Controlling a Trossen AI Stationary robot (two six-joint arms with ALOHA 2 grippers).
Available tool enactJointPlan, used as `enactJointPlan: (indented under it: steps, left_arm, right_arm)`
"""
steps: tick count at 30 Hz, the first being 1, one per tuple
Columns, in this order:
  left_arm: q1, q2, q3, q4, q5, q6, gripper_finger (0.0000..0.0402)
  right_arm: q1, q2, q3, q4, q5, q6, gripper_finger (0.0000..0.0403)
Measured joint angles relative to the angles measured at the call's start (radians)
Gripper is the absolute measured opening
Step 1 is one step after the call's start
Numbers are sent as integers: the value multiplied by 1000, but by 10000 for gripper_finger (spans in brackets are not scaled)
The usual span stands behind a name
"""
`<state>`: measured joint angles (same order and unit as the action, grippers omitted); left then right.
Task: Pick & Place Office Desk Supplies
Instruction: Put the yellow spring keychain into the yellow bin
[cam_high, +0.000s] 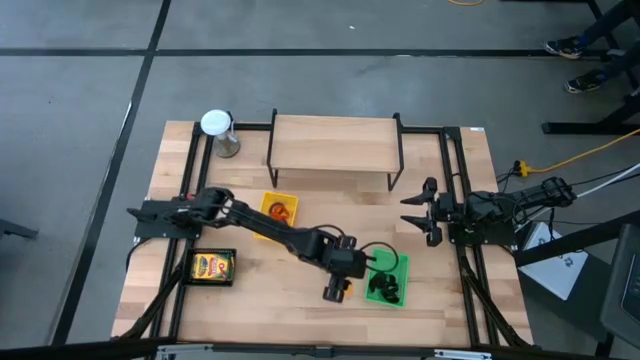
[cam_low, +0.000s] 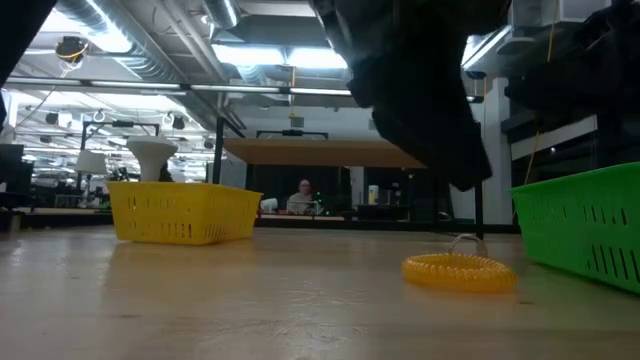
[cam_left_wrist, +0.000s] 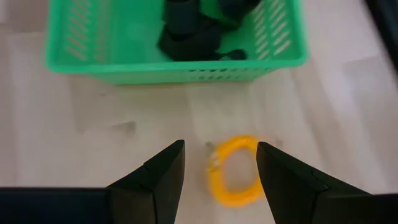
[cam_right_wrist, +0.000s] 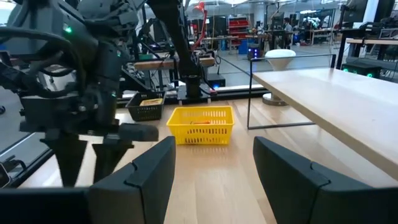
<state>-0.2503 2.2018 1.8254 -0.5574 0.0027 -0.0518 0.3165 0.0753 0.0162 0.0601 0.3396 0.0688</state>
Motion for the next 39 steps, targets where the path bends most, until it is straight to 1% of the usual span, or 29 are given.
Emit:
enactJointPlan:
  steps: [2, 4, 8, 14, 21, 23, 25, 28, 31, 32, 37, 39]
  left_arm:
    - [0, 6, 2, 12, 19, -38, 196]
    - [-1, 10, 2, 8, 17, -63, 196]
    - [-3, 28, 0, 0, -14, -67, 196]
    - [3, 74, 0, -9, 1, -83, 196]
    - [3, 101, 3, -37, -9, -99, 191]
    - [3, 101, 0, -35, -11, -99, 175]
    - [4, 101, 0, -36, -11, -84, 148]
    - [6, 101, 0, -42, 2, -76, 88]
    - [15, 101, 0, -47, 46, -82, 26]
    - [17, 101, 0, -49, 63, -88, 16]
    - [39, 81, -5, -75, 150, -125, 13]
    - [46, 58, -6, -79, 150, -137, 9]
  right_arm:
    - [0, 0, 0, 0, 0, 0, 219]
    - [0, 0, 0, 0, 0, 0, 219]
    - [0, 0, 0, 0, 0, 0, 219]
    - [0, 0, 0, 0, 0, 0, 219]
    - [0, -1, 0, 0, 0, 0, 219]
    - [0, -1, 0, 0, 0, 0, 219]
    - [0, -1, 0, 0, 0, 0, 219]
    - [0, -1, 0, 0, 0, 0, 219]
    - [0, -1, 0, 0, 0, 0, 219]
    - [0, -1, 0, 0, 0, 0, 219]
    - [0, -1, 0, 0, 0, 0, 219]
    - [0, -1, 0, 0, 0, 0, 219]
